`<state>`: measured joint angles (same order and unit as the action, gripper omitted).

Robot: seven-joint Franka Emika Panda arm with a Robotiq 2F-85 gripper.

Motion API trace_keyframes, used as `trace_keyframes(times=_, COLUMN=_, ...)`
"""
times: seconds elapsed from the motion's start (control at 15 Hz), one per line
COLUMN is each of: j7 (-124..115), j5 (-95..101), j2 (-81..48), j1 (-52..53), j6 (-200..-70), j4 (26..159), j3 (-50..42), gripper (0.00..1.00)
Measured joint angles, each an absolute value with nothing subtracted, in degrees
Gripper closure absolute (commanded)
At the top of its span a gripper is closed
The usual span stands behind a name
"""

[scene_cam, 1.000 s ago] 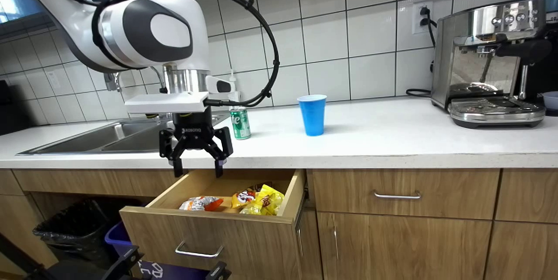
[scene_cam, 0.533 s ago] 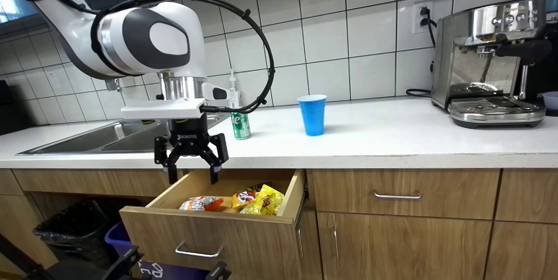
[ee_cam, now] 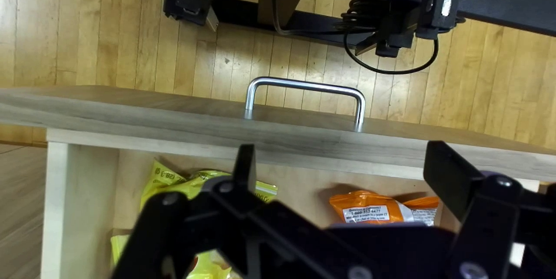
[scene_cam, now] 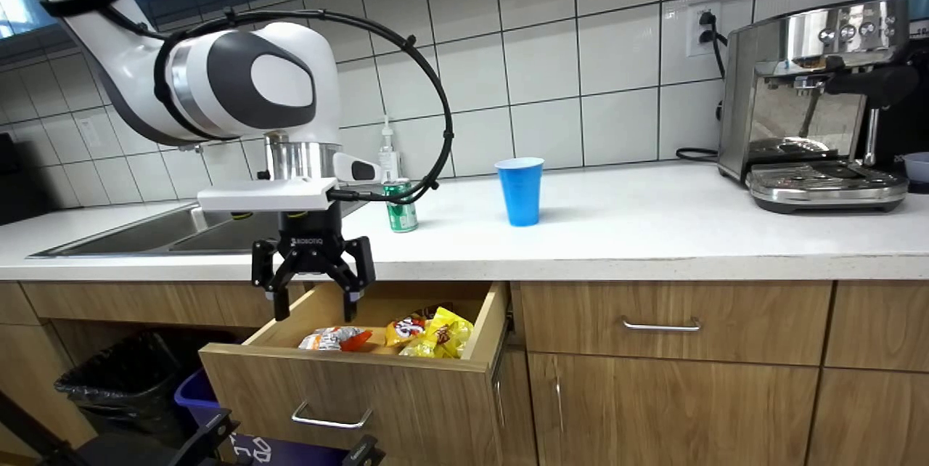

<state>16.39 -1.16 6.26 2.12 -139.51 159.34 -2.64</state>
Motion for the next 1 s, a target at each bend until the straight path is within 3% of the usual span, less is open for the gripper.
trace_keyframes(times=1.0, j7=15.8, j5=-1.0, j2=0.9, j1=2.1, j6=-137.1, j4=159.5, j3=-1.9, gripper=0.0)
